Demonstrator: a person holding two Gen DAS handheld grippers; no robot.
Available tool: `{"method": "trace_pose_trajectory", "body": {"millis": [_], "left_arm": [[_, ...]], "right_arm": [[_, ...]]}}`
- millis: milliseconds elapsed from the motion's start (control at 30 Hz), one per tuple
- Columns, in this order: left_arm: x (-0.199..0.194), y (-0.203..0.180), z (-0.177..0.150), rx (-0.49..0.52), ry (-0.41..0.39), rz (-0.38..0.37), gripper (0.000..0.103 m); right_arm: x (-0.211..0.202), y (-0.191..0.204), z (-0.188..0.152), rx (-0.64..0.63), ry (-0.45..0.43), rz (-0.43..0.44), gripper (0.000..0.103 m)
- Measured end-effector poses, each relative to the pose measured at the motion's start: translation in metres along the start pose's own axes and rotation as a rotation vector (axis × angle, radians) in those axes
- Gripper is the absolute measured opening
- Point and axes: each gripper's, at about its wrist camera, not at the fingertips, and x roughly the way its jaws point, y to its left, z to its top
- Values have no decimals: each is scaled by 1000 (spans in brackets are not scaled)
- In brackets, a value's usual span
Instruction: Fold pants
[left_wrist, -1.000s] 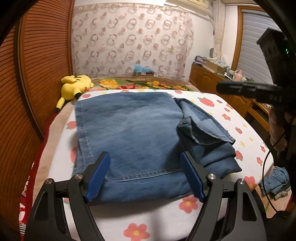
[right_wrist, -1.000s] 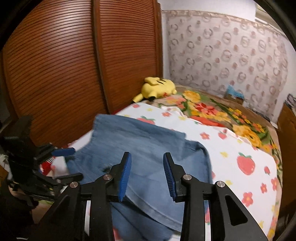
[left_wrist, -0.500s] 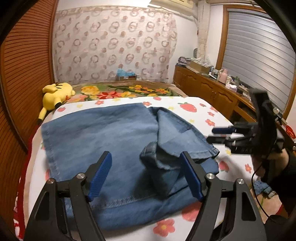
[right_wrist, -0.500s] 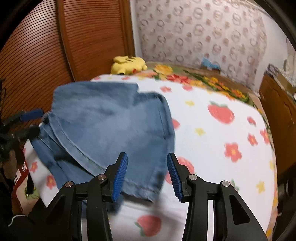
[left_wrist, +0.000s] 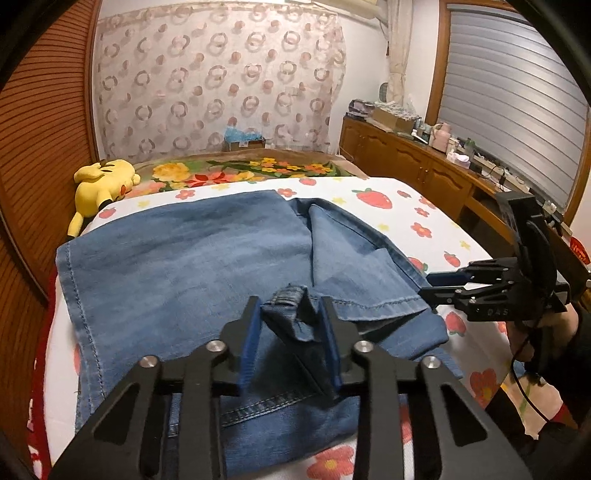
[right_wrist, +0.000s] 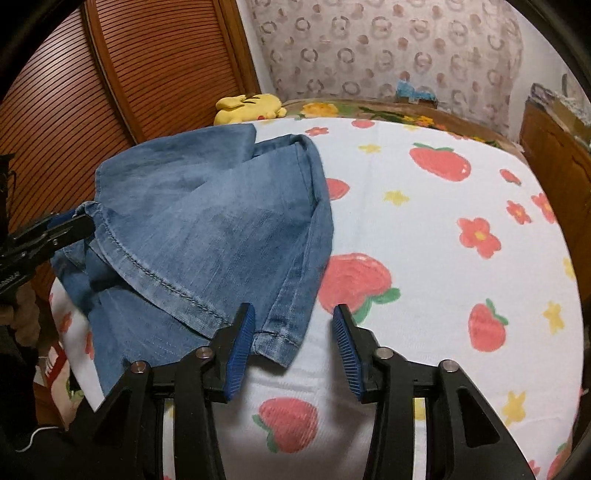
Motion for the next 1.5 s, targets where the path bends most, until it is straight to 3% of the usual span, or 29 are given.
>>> {"method": "trace_pose_trajectory", "body": {"millis": [133,467,733,933,1000,1200,1333,1500], "left_arm": [[-6,-3,1,5,-12,-19,19],[-60,-17,9,-11,-133,-65,17],[-101,-11,11,-48,-221,-18,17],[-101,17,-9,-115,-188,25,17],[-98,26,-18,-139,-169,31,17],[-82,39,-42,-183,-102,43,17],[-71,46,-57,-208,-52,52,17],[-74,53,-63,-228,-34,87,26]], "right_arm": [[1,3,8,-25,-6,41,10],[-68,44,76,-167,-243,8,8],[-89,98,134,-318,-352,28,7],[-47,118,158,-394,-324,81,7],[-31,96,161,-414,-304,98,7],[12,96,180,-450,-207,144,8],[28,93,190,-435,-167,138,36],[15,86,190,-407,-181,126,38]]}}
